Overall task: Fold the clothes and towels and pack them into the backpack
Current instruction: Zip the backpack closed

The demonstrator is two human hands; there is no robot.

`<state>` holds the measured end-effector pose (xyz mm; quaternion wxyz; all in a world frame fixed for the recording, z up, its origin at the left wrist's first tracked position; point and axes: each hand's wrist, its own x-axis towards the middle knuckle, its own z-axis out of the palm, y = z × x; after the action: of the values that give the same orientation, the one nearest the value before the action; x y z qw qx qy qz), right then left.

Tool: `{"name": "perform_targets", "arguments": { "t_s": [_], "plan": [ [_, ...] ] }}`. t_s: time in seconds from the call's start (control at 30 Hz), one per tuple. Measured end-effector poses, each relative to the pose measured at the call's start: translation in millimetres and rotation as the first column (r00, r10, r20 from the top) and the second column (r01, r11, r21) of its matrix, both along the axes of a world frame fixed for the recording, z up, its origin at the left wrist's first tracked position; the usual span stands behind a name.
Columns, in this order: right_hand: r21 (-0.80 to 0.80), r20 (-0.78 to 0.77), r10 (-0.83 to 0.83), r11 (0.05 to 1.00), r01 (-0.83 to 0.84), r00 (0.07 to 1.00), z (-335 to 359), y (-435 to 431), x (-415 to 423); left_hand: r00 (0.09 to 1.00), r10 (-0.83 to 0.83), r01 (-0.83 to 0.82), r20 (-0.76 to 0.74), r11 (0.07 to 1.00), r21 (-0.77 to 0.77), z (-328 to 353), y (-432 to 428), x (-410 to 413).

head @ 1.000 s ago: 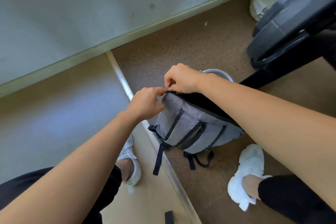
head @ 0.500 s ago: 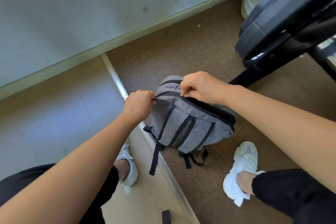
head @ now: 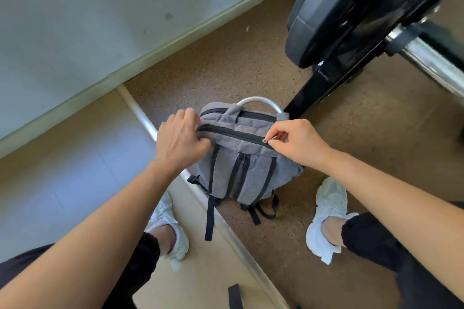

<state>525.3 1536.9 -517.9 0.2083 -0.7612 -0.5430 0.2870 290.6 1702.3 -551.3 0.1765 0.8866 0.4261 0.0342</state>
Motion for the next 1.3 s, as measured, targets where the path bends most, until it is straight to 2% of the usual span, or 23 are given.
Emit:
{"name": "perform_targets", "arguments": {
  "t_s": [0.07, 0.1, 0.17, 0.27, 0.33, 0.47, 0.63, 0.8, 0.93, 1.07, 1.2, 1.3],
  "plan": [
    [0.018, -0.011, -0.045, 0.999, 0.045, 0.999, -0.3, 0.3, -4.2, 0.967, -0.209, 0.2, 0.142, 0.977, 0.078, 10.3, -10.3, 15.8],
    [0.023, -0.01, -0.067, 0.998, 0.067, 0.998, -0.1, 0.6, -5.1, 0.937, -0.309, 0.292, 0.165, 0.949, 0.119, 13.1, -16.3, 25.1],
    [0.02, -0.008, -0.103, 0.994, 0.103, 0.995, -0.7, 1.3, -6.4, 0.89, -0.428, 0.409, 0.154, 0.901, 0.145, 13.6, -27.5, 42.7],
    [0.01, -0.024, -0.146, 0.989, 0.146, 0.989, -0.5, 3.4, -8.2, 0.854, -0.517, 0.505, 0.067, 0.852, 0.137, 3.5, -41.4, 58.3],
    [-0.007, -0.073, -0.195, 0.981, 0.195, 0.978, -0.8, 3.7, -9.4, 0.852, -0.523, 0.516, 0.017, 0.846, 0.131, -2.9, -44.8, 61.2],
    [-0.013, -0.176, -0.284, 0.958, 0.286, 0.943, -2.8, -1.1, -11.5, 0.879, -0.463, 0.443, 0.112, 0.881, 0.168, -7.3, -41.9, 61.6],
    [-0.04, -0.171, -0.426, 0.904, 0.426, 0.889, -12.2, -29.5, -2.7, 0.9, -0.418, 0.405, 0.125, 0.907, 0.119, -7.7, -39.1, 61.8],
    [-0.168, -0.183, -0.601, 0.799, 0.577, 0.778, -31.4, -74.1, 28.0, 0.901, -0.419, 0.408, 0.111, 0.906, 0.109, -9.3, -36.4, 61.7],
    [-0.268, -0.2, -0.665, 0.743, 0.613, 0.719, -54.9, -93.1, 35.9, 0.906, -0.414, 0.402, 0.091, 0.907, 0.124, -10.9, -34.8, 61.7],
    [-0.344, -0.273, -0.748, 0.664, 0.664, 0.605, -79.7, -99.4, 28.3, 0.903, -0.422, 0.409, 0.087, 0.903, 0.136, -9.5, -34.4, 63.0],
    [-0.387, -0.374, -0.768, 0.639, 0.665, 0.521, -88.9, -103.3, 24.4, 0.879, -0.472, 0.45, 0.067, 0.868, 0.208, 0.2, -43.6, 71.6],
    [-0.397, -0.405, -0.739, 0.672, 0.625, 0.538, -86.4, -104.9, 28.2, 0.777, -0.63, 0.609, 0.024, 0.76, 0.23, 12.3, -69.8, 92.1]
  ]
}}
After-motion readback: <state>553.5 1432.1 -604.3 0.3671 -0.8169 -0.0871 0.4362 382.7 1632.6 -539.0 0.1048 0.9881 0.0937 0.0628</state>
